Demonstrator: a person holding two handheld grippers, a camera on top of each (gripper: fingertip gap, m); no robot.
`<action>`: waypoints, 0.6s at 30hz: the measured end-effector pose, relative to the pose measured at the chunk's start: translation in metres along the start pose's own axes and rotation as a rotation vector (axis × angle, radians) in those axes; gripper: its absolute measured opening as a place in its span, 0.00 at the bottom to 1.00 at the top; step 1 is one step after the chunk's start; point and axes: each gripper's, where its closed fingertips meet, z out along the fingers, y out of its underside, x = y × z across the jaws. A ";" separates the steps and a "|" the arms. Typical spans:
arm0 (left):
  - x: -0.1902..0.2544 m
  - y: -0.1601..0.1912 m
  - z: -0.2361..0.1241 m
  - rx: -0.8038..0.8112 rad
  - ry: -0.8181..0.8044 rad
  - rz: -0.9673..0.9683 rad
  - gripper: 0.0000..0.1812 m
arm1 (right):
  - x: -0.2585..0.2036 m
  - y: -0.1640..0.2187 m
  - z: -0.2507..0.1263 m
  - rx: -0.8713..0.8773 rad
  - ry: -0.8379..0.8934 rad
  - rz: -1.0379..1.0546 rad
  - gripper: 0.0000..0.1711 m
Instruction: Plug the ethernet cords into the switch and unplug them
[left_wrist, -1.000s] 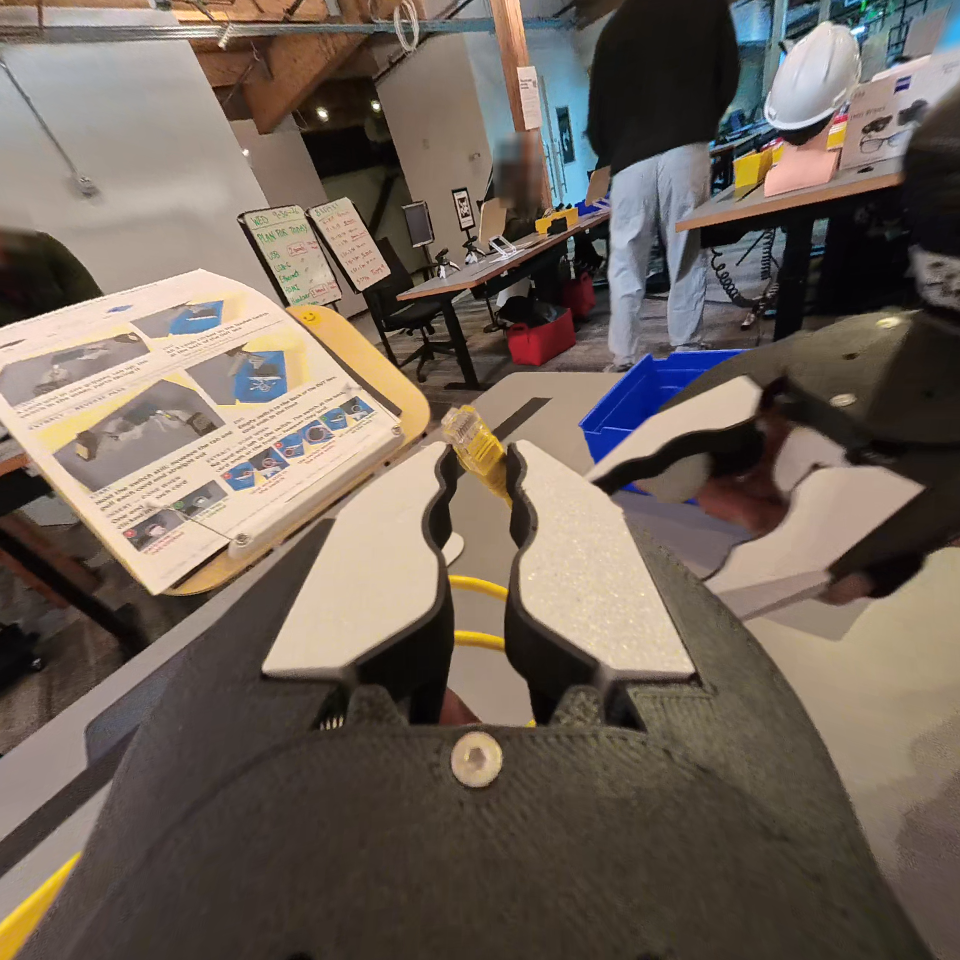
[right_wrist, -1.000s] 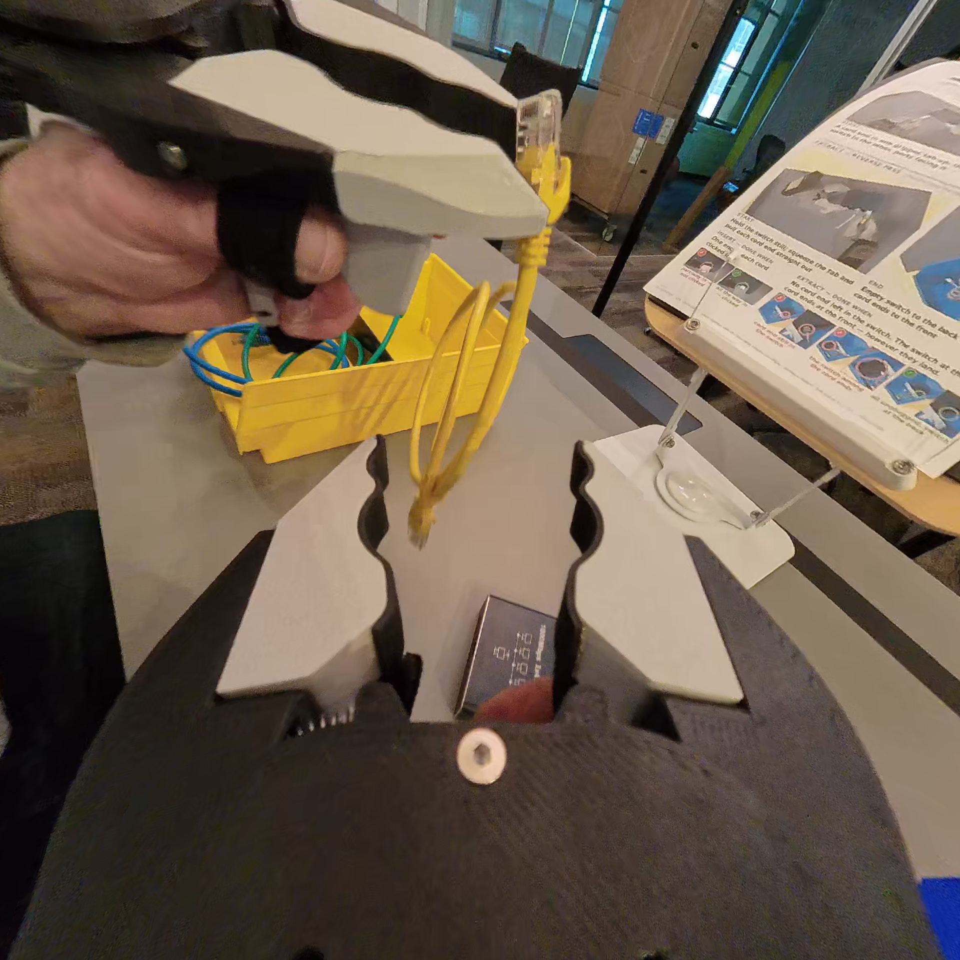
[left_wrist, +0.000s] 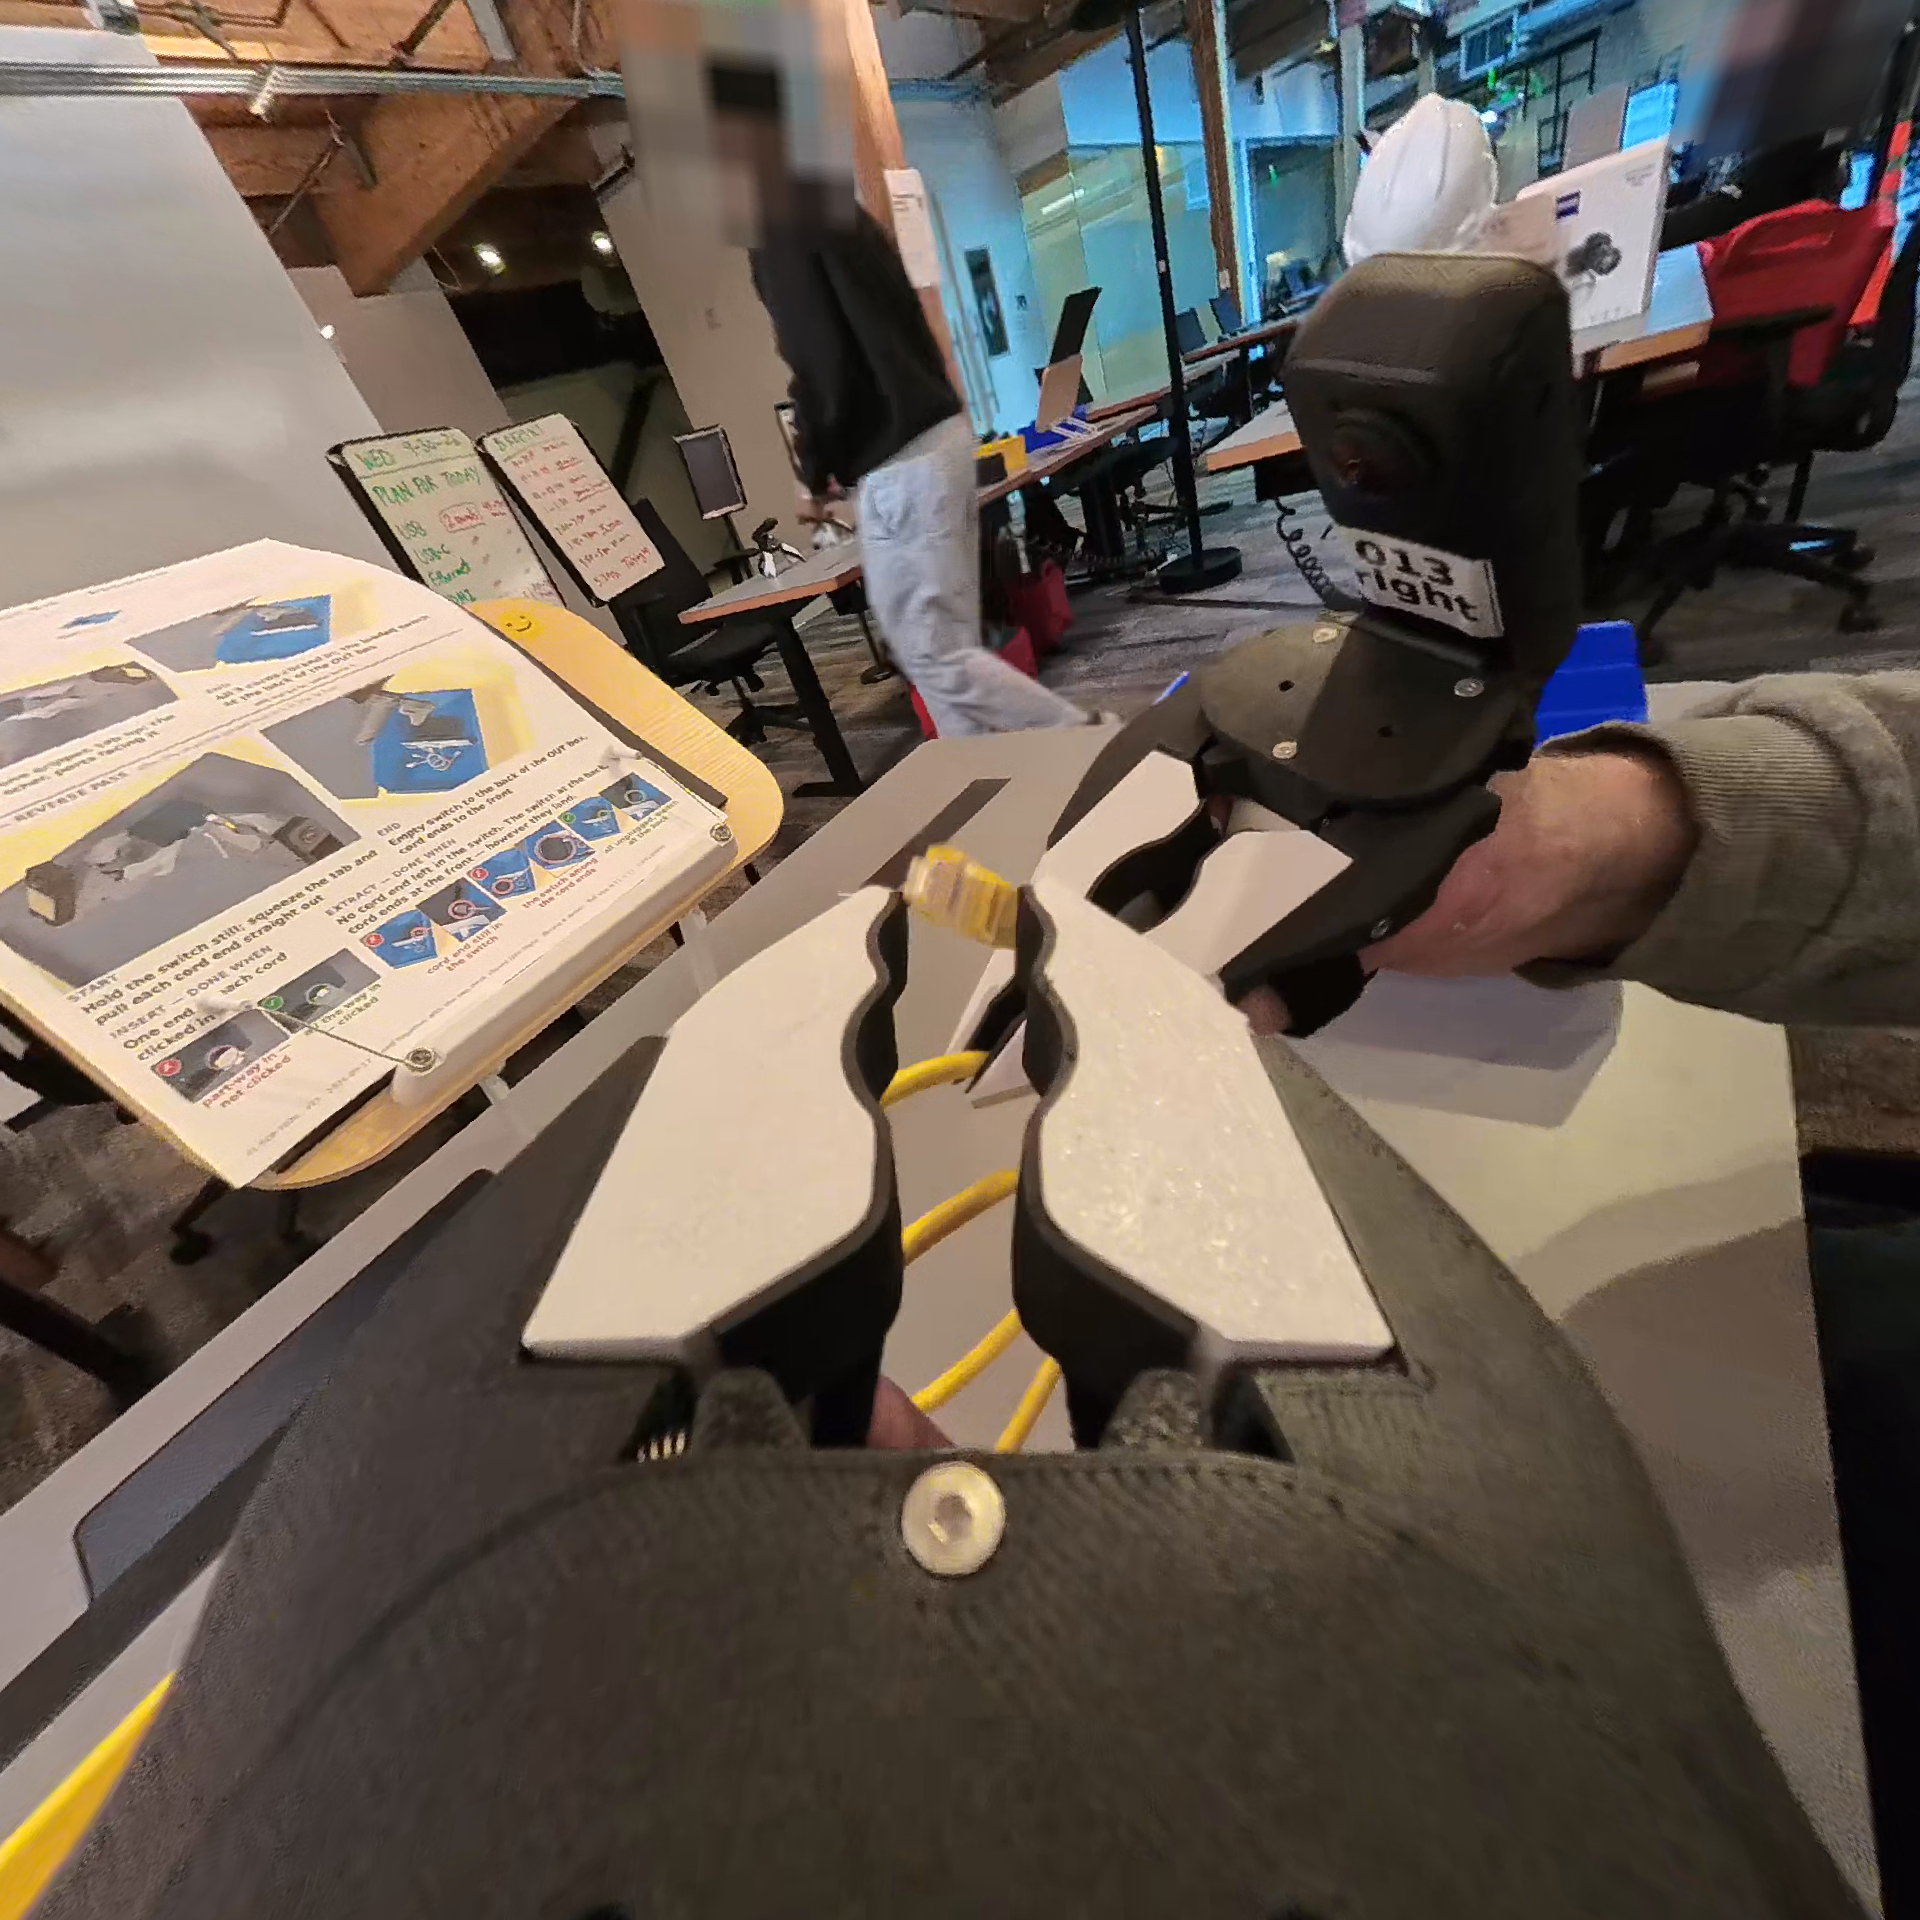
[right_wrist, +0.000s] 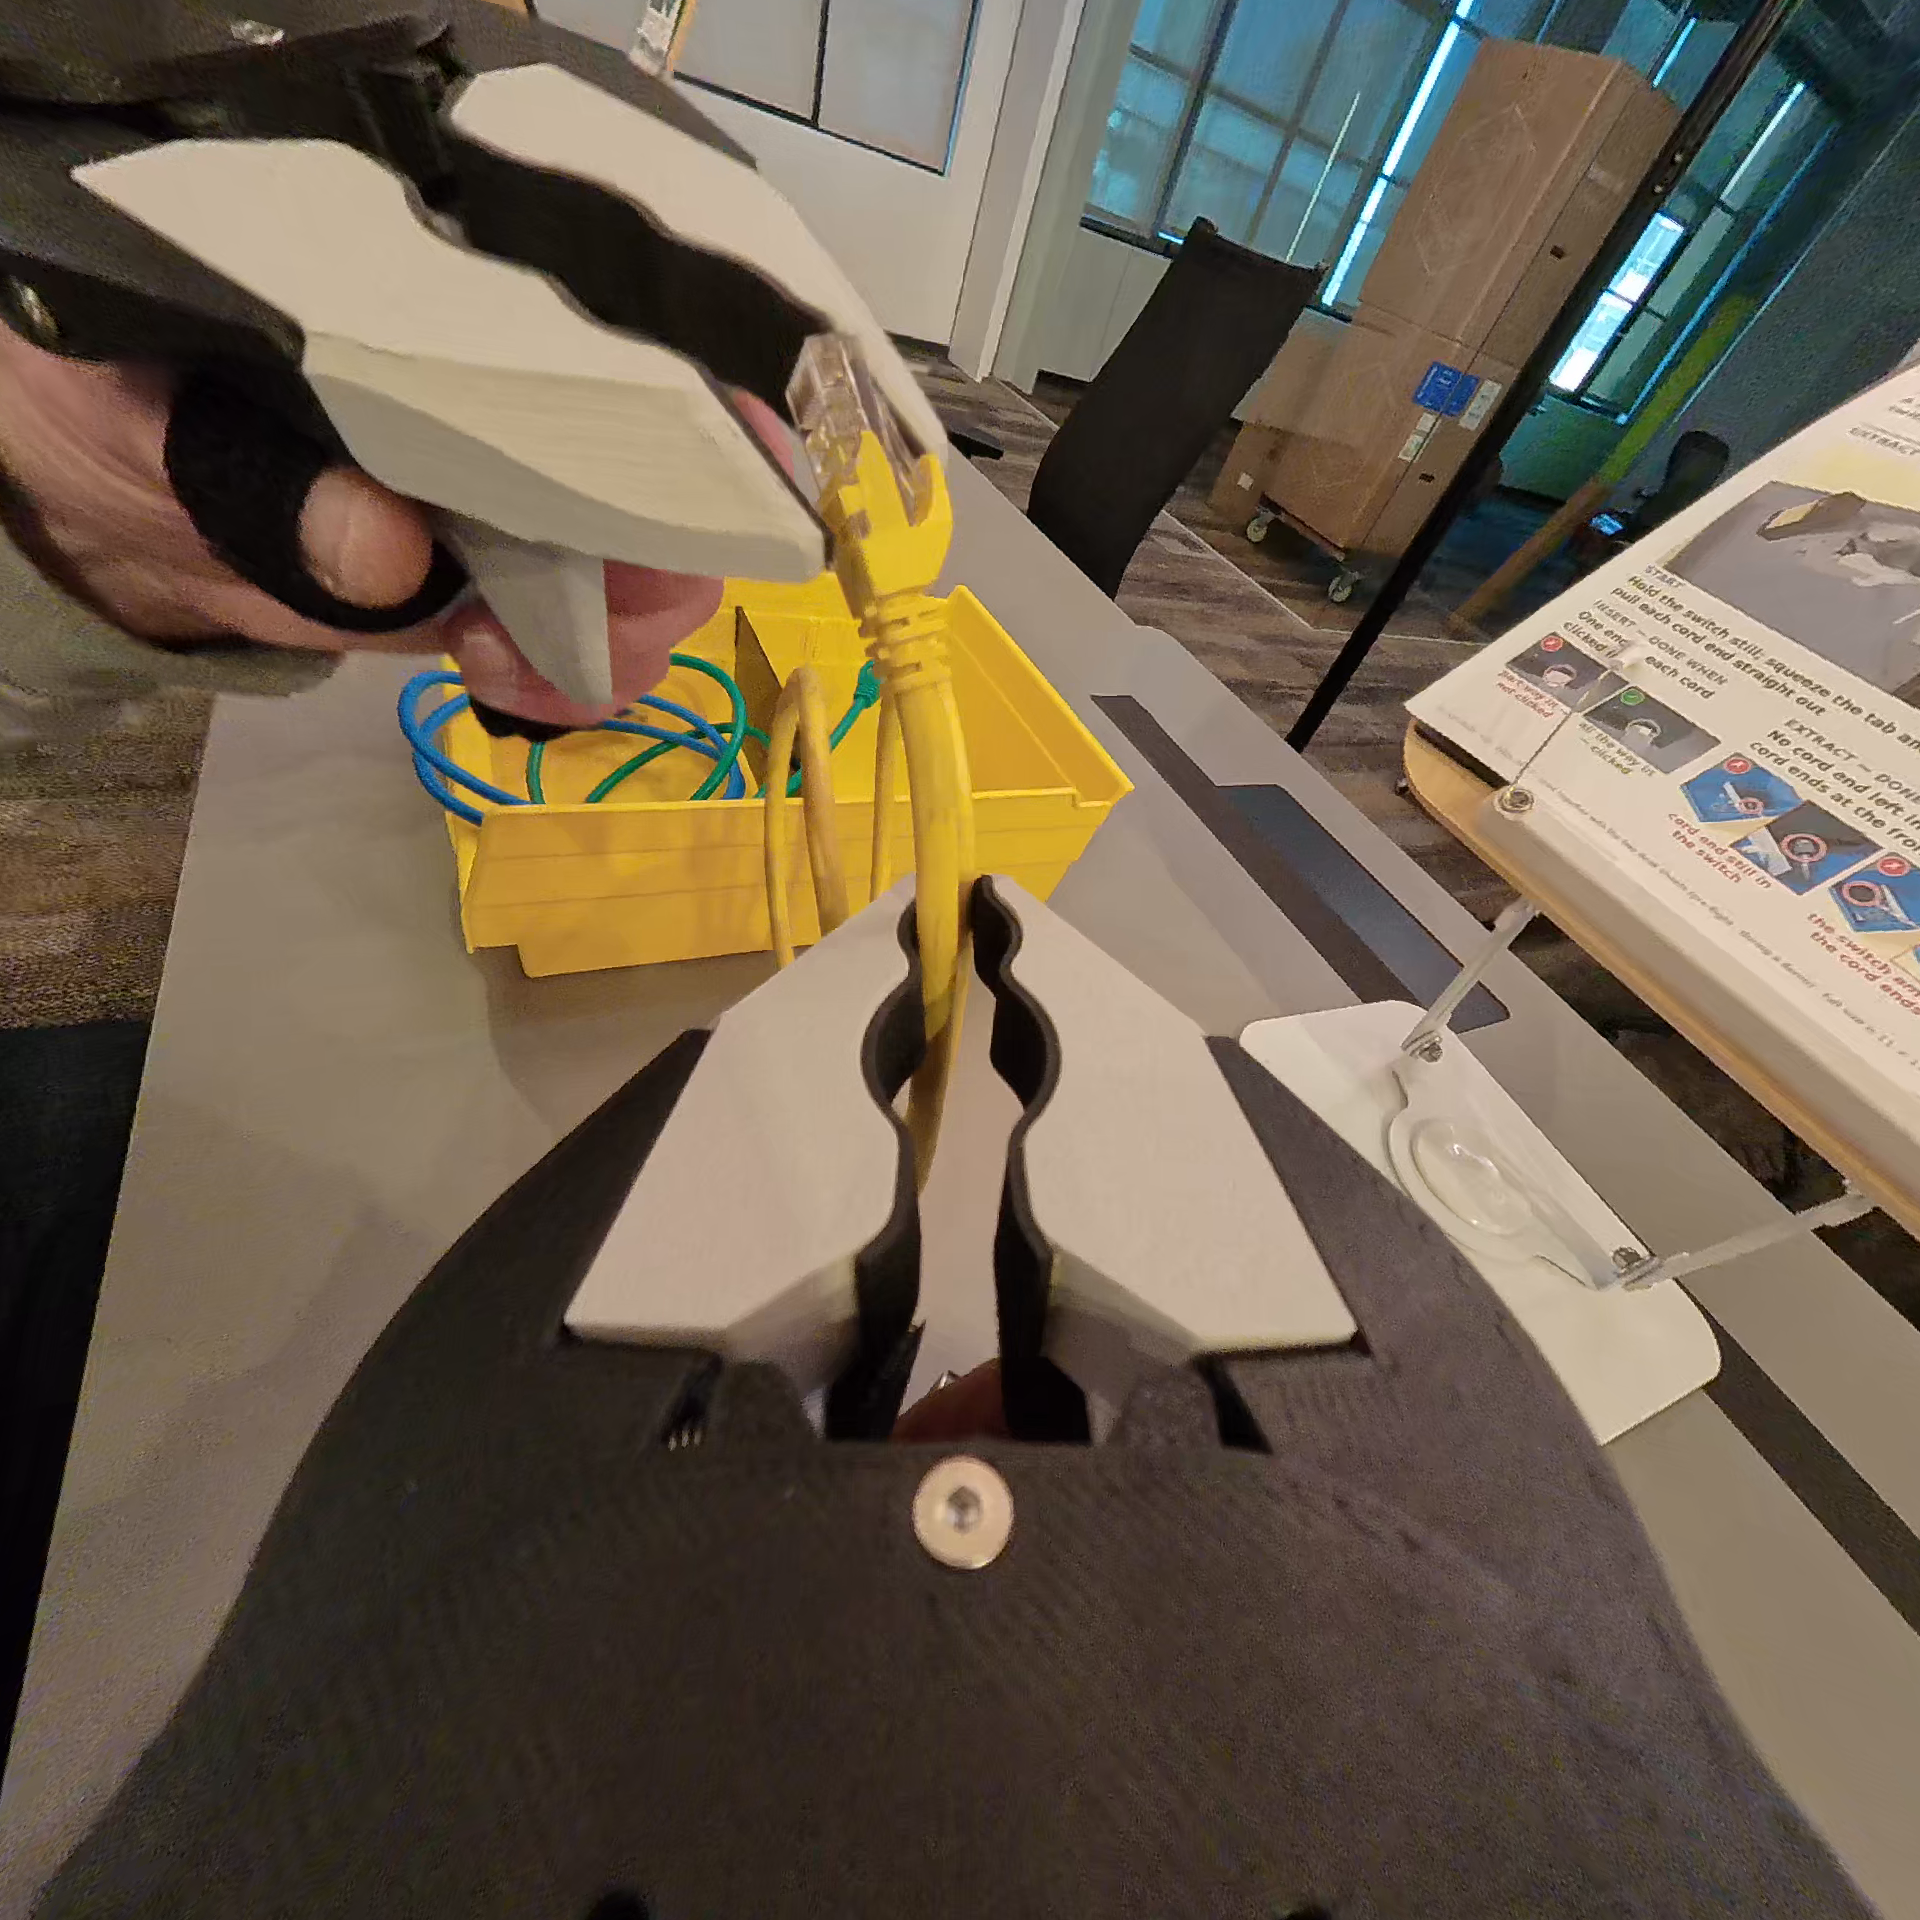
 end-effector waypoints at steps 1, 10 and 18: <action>0.001 -0.001 -0.001 -0.001 0.019 0.000 0.13 | -0.001 0.001 0.000 0.006 -0.008 -0.006 0.01; 0.008 0.014 0.002 -0.052 0.072 0.033 0.16 | -0.014 0.010 0.004 0.004 -0.105 -0.088 0.01; -0.015 0.025 0.005 -0.128 -0.105 -0.018 0.08 | 0.008 0.017 0.008 -0.075 0.061 -0.190 0.35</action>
